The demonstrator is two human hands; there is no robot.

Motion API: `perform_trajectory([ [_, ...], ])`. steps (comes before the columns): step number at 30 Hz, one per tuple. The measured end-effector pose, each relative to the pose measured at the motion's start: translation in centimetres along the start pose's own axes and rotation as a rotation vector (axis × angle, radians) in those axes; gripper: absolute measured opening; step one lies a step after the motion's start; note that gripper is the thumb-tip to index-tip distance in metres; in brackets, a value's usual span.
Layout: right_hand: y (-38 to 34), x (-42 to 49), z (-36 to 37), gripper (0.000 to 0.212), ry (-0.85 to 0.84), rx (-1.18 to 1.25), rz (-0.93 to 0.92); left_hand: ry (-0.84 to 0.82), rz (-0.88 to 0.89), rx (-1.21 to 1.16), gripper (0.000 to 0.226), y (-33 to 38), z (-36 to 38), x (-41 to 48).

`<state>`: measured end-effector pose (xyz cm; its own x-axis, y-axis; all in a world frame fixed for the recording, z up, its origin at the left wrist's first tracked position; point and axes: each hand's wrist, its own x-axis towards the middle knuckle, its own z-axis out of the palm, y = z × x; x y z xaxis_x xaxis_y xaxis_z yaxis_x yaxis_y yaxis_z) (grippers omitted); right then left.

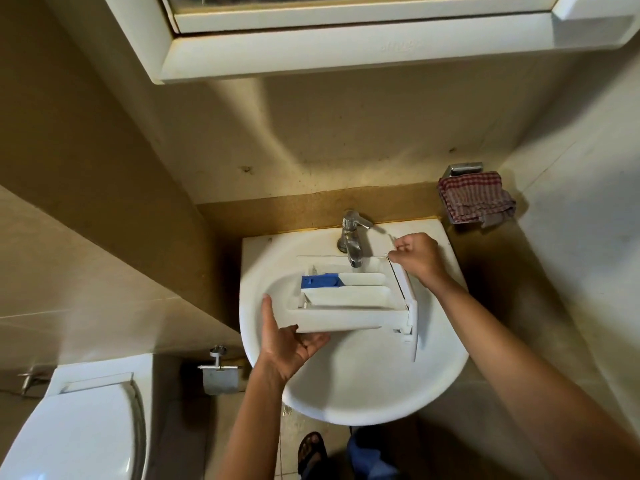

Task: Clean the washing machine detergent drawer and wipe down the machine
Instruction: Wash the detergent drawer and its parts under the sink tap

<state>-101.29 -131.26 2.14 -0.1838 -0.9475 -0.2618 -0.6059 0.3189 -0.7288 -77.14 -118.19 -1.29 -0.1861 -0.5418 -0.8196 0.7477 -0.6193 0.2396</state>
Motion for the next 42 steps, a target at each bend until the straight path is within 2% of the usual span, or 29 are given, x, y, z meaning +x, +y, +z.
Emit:
perform_trajectory([
  [4,1.4,-1.3,0.5,0.031,0.018,0.039,-0.049,0.031,-0.107,0.274,0.077,1.6,-0.3,0.7],
  [7,2.4,-2.1,0.8,0.032,0.001,0.053,-0.058,0.126,-0.145,0.491,0.074,1.4,-0.3,1.5],
  [10,3.5,-3.2,1.1,0.03,-0.017,0.109,-0.033,0.191,-0.14,0.592,0.075,0.5,-0.2,1.5],
  [12,4.2,-4.1,1.3,0.04,-0.043,0.19,-0.021,0.194,-0.122,0.595,0.069,-0.4,-0.2,1.6],
  [14,4.6,-5.0,1.4,0.044,-0.033,0.272,-0.031,0.202,-0.067,0.581,0.072,-1.3,-0.1,1.4],
  [16,4.8,-5.7,1.5,0.045,-0.011,0.332,-0.054,0.226,0.003,0.603,0.085,-2.0,-0.4,1.6],
  [20,4.6,-7.3,1.8,0.048,0.016,0.362,-0.095,0.22,0.164,0.672,0.048,-2.9,-0.4,1.3],
  [24,5.3,-9.1,1.9,0.049,0.064,0.374,-0.134,0.218,0.288,0.693,0.046,-3.3,-1.0,1.1],
  [27,5.8,-10.0,2.0,0.05,0.107,0.378,-0.18,0.194,0.385,0.706,0.054,-3.6,-1.9,1.2],
  [32,5.7,-10.5,2.7,0.05,0.143,0.245,-0.302,0.174,0.557,0.708,0.049,-3.7,-2.4,1.0],
  [34,5.6,-10.6,3.2,0.046,0.268,0.079,-0.376,0.172,0.594,0.698,0.05,-3.8,-2.7,1.0],
  [36,5.7,-11.0,3.7,0.039,0.433,-0.115,-0.466,0.201,0.635,0.758,0.062,-3.9,-3.1,1.1],
  [37,5.7,-11.4,4.0,0.034,0.462,-0.145,-0.507,0.218,0.652,0.801,0.068,-3.9,-3.2,1.1],
  [38,5.7,-11.9,4.5,0.028,0.425,-0.149,-0.554,0.237,0.673,0.838,0.071,-4.0,-3.3,1.1],
  [40,6.3,-12.4,5.7,0.018,0.184,-0.186,-0.66,0.261,0.722,0.868,0.072,-4.2,-2.9,0.8],
  [42,7.5,-12.2,7.2,0.026,-0.039,-0.362,-0.688,0.284,0.777,0.903,0.075,-4.4,-2.5,0.4],
])
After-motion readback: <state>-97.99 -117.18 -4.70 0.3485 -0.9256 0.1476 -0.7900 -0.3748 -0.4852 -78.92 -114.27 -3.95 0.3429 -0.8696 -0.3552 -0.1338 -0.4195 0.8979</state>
